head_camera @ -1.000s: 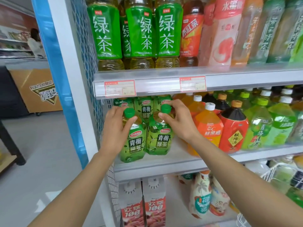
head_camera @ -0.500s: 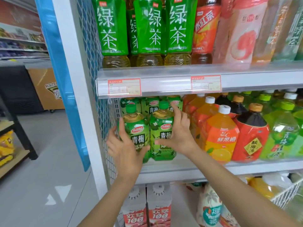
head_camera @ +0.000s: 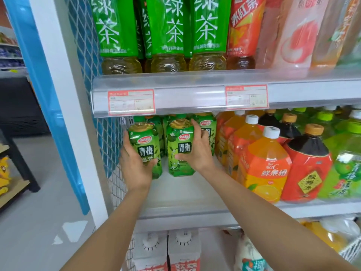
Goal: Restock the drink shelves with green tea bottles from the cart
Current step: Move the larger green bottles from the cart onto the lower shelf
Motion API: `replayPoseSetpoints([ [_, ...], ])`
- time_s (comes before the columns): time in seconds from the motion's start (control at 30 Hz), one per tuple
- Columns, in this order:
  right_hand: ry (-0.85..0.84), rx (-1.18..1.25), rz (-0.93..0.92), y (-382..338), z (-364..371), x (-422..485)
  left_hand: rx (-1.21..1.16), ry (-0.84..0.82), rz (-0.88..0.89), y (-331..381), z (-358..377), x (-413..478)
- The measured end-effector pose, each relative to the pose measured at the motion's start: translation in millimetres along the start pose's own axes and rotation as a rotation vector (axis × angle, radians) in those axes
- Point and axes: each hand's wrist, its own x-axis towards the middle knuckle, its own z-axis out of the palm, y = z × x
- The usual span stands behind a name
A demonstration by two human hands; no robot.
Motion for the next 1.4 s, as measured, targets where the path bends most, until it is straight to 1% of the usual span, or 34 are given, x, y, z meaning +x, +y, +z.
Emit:
replayPoseSetpoints([
  [0.17,0.013,-0.02,-0.022,2.9,15.3,12.9,-0.035,0.001,0.043,-6.7,9.2,16.0],
  [0.23,0.005,-0.019,-0.016,0.9,16.8,14.4,-0.025,-0.023,0.055,-8.2,11.0,19.4],
  [0.33,-0.021,-0.018,0.002,-5.2,15.6,9.2,-0.011,-0.064,0.014,-4.9,11.1,19.4],
  [0.4,-0.038,-0.024,-0.033,-12.2,4.0,-5.4,0.05,0.013,0.018,8.8,6.8,7.5],
  [0.47,-0.049,-0.034,-0.104,-19.1,-17.7,-29.7,0.073,0.146,0.112,32.5,-2.2,-14.3],
  [0.5,-0.047,-0.039,-0.136,-21.2,-31.9,-43.8,0.023,0.19,0.171,46.5,-6.6,-26.7],
  [0.57,-0.021,-0.04,-0.186,-22.6,-64.9,-74.2,-0.159,0.191,0.282,74.7,-12.1,-51.5],
  [0.63,0.003,-0.067,-0.198,-20.7,-105.7,-100.8,-0.334,0.126,0.39,103.7,-12.5,-74.0],
  [0.67,0.013,-0.095,-0.17,-18.0,-129.2,-112.6,-0.424,0.055,0.438,118.4,-10.6,-86.2],
  [0.7,0.022,-0.134,-0.12,-14.1,-154.9,-124.3,-0.52,-0.047,0.473,133.6,-8.2,-99.2],
  [0.77,0.014,-0.239,0.012,-2.3,-210.4,-150.0,-0.673,-0.312,0.528,164.6,-2.0,-127.2],
  [0.87,-0.054,-0.456,0.243,22.6,-291.5,-200.7,-0.78,-0.702,0.709,206.3,16.9,-174.5],
  [1.0,-0.115,-0.613,0.618,42.0,-365.6,-285.8,-0.799,-1.206,0.808,255.8,46.1,-249.5],
  [1.07,-0.148,-0.649,0.791,49.7,-385.9,-323.9,-0.719,-1.366,0.895,276.4,62.1,-287.6],
  [1.13,-0.206,-0.704,0.964,65.2,-397.9,-356.7,-0.583,-1.401,0.952,294.5,80.5,-318.7],
  [1.2,-0.253,-0.719,1.105,81.9,-403.0,-382.2,-0.447,-1.369,0.944,308.2,101.6,-338.2],
  [1.33,-0.245,-0.586,1.265,108.2,-410.0,-402.2,-0.166,-1.295,0.95,318.0,141.6,-353.8],
  [1.4,-0.294,-0.475,1.357,117.6,-411.5,-402.9,-0.128,-1.318,0.923,319.3,155.6,-357.2],
])
